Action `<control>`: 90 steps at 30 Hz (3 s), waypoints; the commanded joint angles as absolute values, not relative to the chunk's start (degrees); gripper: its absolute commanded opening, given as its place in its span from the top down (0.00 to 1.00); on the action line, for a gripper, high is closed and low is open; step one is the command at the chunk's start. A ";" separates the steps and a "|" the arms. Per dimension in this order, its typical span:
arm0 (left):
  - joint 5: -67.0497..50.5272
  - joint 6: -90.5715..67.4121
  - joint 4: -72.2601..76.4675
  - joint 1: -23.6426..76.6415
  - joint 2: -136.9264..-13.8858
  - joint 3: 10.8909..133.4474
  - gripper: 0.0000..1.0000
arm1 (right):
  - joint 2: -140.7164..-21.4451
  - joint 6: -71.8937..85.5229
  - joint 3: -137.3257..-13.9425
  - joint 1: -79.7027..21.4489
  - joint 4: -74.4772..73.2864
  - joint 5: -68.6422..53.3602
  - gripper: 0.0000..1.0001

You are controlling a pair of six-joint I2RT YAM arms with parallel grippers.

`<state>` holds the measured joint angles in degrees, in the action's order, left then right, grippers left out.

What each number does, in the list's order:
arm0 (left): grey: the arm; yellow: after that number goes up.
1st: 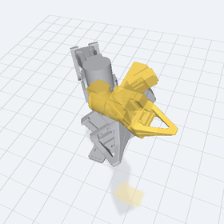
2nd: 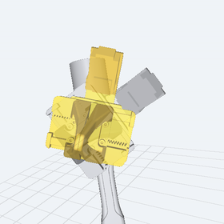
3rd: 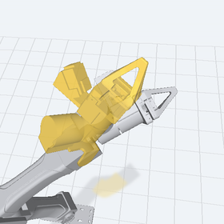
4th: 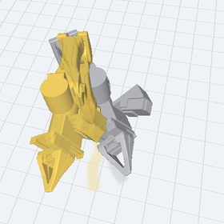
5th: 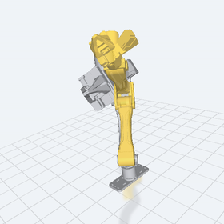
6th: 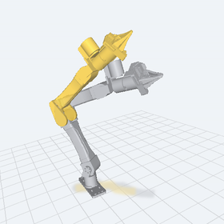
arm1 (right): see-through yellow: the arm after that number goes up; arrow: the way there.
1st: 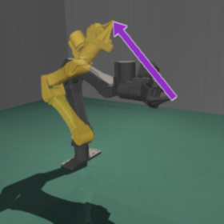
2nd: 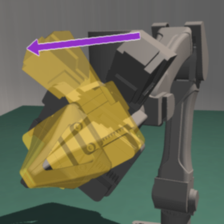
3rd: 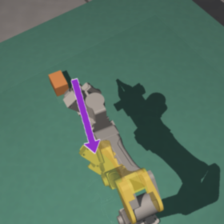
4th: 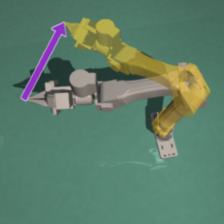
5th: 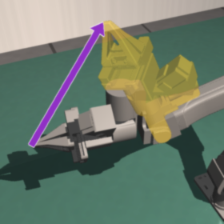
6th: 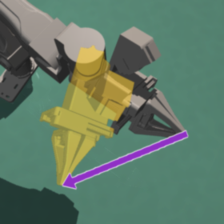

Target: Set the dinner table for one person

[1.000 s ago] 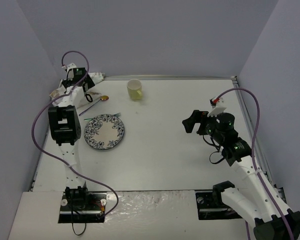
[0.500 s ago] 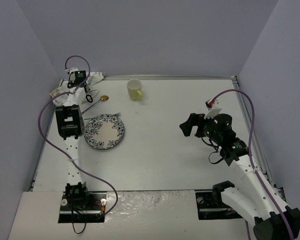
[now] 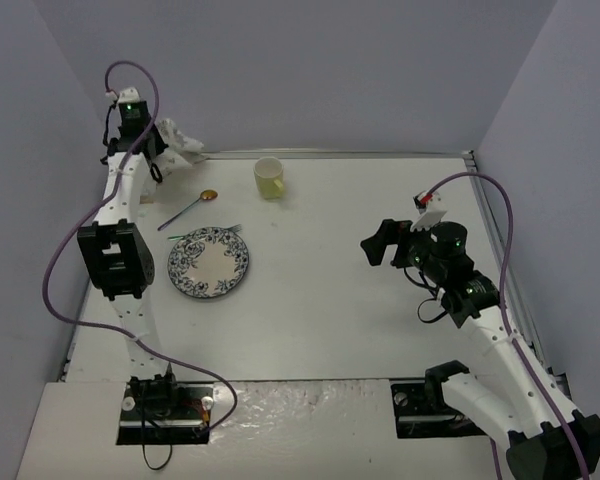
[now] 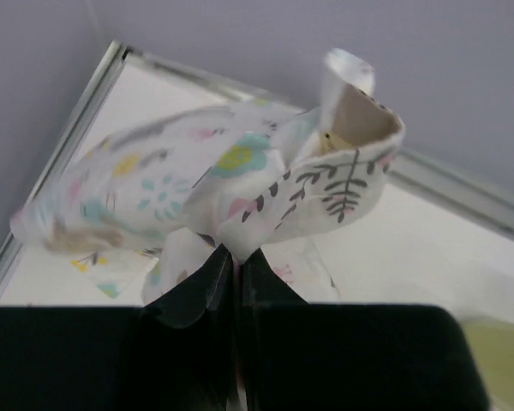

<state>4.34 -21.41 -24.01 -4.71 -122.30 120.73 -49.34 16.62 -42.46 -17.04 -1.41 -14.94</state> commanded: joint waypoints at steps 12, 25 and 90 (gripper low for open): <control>-5.15 -21.64 -32.28 37.48 -83.33 102.49 1.00 | -39.62 19.43 -52.86 -17.45 -4.71 -2.89 0.00; -4.33 -25.09 -16.18 58.62 -92.10 80.11 0.50 | -33.64 23.12 -44.92 -17.40 -13.29 4.73 0.00; 16.19 -28.14 -15.56 43.23 -92.38 61.66 1.00 | -80.27 18.62 -67.75 -7.65 -11.86 25.96 0.87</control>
